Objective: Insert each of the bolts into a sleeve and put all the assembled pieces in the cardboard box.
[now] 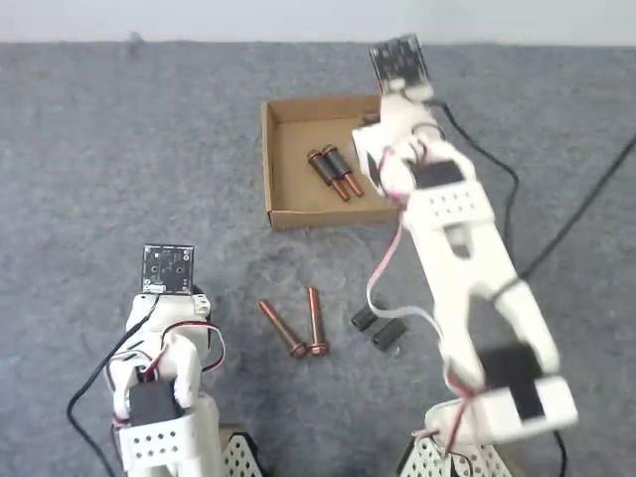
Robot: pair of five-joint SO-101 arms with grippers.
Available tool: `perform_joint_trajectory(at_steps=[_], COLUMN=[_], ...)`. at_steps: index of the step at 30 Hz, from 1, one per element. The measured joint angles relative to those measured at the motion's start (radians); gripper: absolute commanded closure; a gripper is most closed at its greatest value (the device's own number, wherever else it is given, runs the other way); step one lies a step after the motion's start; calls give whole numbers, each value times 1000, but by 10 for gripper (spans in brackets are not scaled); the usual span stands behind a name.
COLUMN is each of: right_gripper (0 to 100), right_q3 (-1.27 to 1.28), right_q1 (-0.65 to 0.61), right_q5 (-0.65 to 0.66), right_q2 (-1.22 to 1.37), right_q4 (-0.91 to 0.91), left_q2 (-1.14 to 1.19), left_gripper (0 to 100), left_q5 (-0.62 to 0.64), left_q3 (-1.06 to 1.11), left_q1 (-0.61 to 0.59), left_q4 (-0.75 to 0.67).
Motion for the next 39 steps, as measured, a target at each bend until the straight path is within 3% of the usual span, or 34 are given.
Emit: perform_joint_trajectory(at_steps=[11,20,24,34,39], right_gripper=[988,955,867,867,998], right_q3=[-505,-643,-678,-697,-697], right_q1=[0,0,0,0,2], right_q5=[0,138,140,147,149], right_q2=[479,684,724,718,628], right_q4=[258,279,279,338,482], left_q2=[0,0,0,0,0], left_gripper=[988,988,988,988,988], left_q5=[0,0,0,-64,-64], left_q3=[0,0,0,0,0], left_q1=[0,0,0,0,0], left_q4=[0,0,-2,-6,-6])
